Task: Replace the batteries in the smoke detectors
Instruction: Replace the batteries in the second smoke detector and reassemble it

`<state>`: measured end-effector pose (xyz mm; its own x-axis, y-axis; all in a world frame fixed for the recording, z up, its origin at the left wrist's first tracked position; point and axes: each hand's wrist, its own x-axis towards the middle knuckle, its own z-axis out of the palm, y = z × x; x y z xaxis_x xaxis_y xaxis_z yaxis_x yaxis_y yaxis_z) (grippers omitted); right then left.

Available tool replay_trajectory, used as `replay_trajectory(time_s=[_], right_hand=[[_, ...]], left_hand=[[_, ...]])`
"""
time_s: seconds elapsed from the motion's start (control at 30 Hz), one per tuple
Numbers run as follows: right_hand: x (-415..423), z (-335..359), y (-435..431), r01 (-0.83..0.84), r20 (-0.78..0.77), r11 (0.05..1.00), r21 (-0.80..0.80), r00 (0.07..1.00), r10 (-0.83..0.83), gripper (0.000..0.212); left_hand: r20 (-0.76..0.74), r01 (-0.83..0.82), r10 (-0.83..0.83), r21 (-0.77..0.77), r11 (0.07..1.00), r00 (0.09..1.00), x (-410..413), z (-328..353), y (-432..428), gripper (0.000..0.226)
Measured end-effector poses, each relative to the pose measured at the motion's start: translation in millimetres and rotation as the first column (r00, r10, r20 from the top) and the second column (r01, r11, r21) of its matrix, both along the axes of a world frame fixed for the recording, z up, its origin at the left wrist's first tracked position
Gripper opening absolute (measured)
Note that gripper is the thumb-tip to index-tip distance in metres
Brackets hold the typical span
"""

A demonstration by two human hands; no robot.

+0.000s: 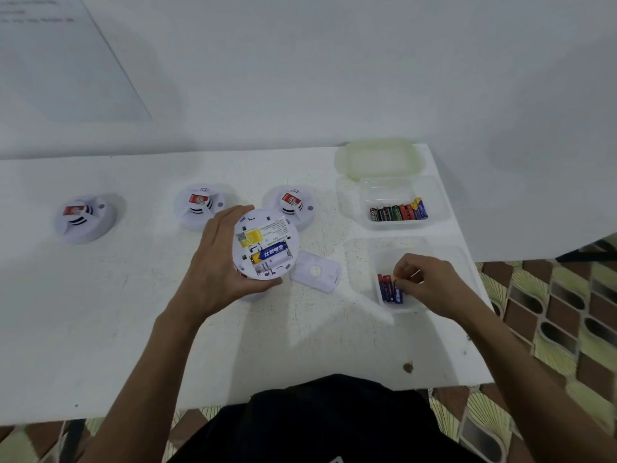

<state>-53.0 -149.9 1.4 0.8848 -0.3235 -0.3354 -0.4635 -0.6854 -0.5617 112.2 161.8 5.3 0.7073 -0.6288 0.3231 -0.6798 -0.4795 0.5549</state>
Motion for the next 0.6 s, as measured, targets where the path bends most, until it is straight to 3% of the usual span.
replay_trajectory(time_s=[0.13,0.33,0.5,0.6], right_hand=[[2.1,-2.0,-2.2,-0.035,-0.030,0.999,-0.024,0.999,0.035,0.009],[1.9,5.8,-2.5,-0.040,-0.023,0.997,-0.066,0.999,0.039,0.016],[17.0,41.1,37.8,-0.006,0.352,1.000,0.026,0.936,-0.004,0.012],[32.5,56.6,79.4,-0.162,0.541,0.986,0.045,0.833,0.112,0.008]], left_hand=[[-0.005,-0.001,0.001,-0.020,1.000,1.000,-0.5,1.3,1.1,0.099],[-0.036,-0.004,0.004,-0.013,1.000,0.999,0.1,-0.8,2.4,0.102],[-0.036,0.006,-0.007,-0.024,1.000,0.999,-1.7,1.6,0.9,0.101],[-0.064,0.007,-0.008,-0.027,1.000,0.998,-3.5,1.2,1.3,0.103]])
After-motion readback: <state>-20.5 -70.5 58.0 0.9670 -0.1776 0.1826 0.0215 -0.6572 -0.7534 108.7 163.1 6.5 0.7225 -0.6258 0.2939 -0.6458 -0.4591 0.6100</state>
